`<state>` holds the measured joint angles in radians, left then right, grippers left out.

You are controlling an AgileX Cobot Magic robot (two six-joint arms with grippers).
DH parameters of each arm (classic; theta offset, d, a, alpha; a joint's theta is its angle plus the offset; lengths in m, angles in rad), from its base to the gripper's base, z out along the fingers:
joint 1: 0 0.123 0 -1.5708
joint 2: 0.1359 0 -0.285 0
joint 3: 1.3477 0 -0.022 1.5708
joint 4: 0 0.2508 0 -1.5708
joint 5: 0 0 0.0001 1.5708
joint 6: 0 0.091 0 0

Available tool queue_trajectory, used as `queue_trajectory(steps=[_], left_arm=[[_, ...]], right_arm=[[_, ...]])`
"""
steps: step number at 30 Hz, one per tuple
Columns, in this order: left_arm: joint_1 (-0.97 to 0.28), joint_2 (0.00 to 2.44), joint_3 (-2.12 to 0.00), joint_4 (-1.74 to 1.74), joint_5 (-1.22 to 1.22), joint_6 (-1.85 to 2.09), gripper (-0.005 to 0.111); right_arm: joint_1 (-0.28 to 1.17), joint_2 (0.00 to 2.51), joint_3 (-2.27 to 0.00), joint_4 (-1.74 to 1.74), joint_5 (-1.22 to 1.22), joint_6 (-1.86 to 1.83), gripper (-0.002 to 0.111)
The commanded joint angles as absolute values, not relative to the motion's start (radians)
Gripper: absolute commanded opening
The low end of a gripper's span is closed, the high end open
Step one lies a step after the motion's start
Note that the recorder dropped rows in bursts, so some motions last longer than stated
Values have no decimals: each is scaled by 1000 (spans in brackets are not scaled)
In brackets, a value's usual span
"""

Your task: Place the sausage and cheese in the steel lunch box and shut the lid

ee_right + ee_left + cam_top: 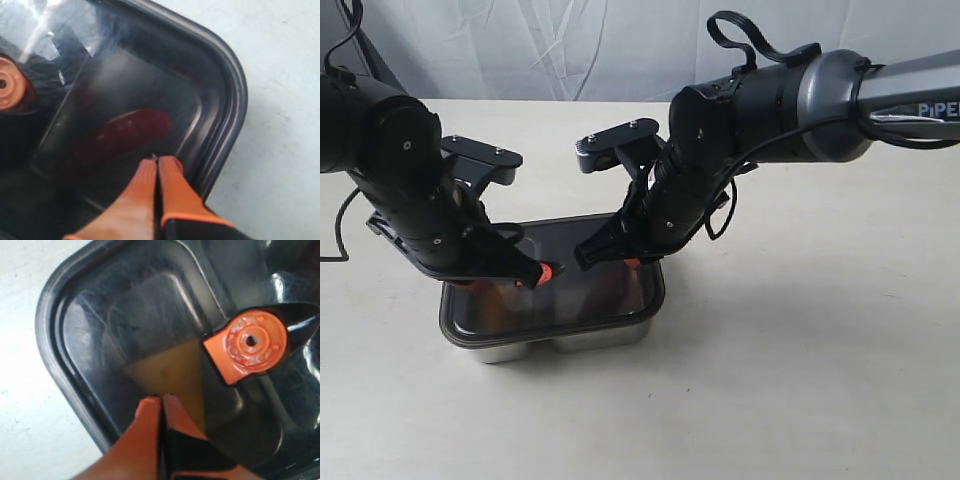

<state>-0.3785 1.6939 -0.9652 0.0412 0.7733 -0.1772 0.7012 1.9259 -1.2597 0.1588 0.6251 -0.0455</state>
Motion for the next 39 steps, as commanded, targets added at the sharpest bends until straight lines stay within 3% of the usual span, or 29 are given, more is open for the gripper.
queue_trajectory(steps=[1,9,13,17,24,39], left_arm=[[-376,1645,-928,16,800,-208,0],[-449,1073,-895,-18,716,-208,0],[-565,748,-789,-53,604,-289,0],[-580,540,-679,-51,607,-310,0],[-580,466,-591,-101,612,-313,0],[-580,466,-587,-68,628,-311,0]], right_arm=[[698,1855,-1242,137,655,-52,-1],[698,1479,-1199,165,784,-50,-1],[698,1209,-992,197,687,-49,-1],[698,1003,-766,239,562,-49,-1],[698,911,-622,275,506,-49,-1],[701,905,-622,275,499,-48,-1]])
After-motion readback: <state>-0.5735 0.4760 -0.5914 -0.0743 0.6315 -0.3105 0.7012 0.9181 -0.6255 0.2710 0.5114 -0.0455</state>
